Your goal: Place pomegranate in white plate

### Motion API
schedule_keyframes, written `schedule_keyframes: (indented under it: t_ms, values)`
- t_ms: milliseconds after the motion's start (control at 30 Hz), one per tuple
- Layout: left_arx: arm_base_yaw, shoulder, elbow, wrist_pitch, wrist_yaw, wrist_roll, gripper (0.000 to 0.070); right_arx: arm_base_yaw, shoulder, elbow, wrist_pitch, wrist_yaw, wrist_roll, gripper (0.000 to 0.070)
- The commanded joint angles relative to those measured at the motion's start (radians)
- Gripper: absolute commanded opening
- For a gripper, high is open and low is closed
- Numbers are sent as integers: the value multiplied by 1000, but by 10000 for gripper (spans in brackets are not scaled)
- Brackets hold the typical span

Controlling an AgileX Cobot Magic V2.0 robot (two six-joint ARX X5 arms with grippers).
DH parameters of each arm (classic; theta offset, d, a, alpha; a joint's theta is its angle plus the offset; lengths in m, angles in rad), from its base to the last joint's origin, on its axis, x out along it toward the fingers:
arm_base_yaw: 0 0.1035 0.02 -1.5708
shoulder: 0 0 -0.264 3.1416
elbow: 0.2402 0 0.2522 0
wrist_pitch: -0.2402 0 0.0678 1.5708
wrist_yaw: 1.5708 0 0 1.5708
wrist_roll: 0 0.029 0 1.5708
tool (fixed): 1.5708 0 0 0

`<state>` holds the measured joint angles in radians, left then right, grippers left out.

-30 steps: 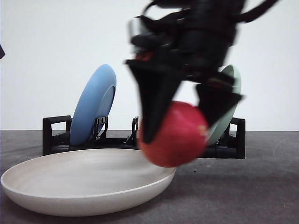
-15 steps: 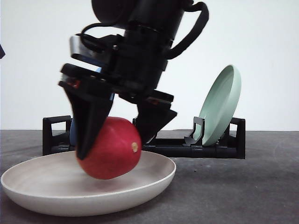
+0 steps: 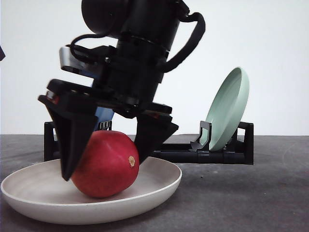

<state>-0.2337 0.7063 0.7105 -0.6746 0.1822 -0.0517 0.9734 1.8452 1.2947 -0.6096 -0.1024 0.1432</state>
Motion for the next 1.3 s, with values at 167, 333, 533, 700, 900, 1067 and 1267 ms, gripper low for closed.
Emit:
schedule_keyframes:
  t_ms: [167, 333, 533, 700, 900, 1067, 1267]
  values:
    - [-2, 5, 12, 13, 2, 10, 360, 16, -84, -22, 118, 5, 3, 700]
    - [-2, 5, 12, 14, 2, 10, 360, 8, -234, -214, 379, -6, -4, 700]
    - [-2, 5, 12, 14, 2, 10, 360, -44, -423, -442, 525, -72, 6, 663]
    - [-2, 5, 12, 13, 2, 10, 360, -132, -570, -573, 527, -117, 20, 663]
    - [-2, 5, 12, 13, 2, 9, 360, -280, -726, -668, 485, -203, 36, 661]
    - [-2, 5, 12, 13, 2, 6, 360, -421, -832, -707, 371, -239, -5, 660]
    - [-2, 5, 12, 10, 2, 6, 360, -589, -920, -728, 226, -239, -85, 660]
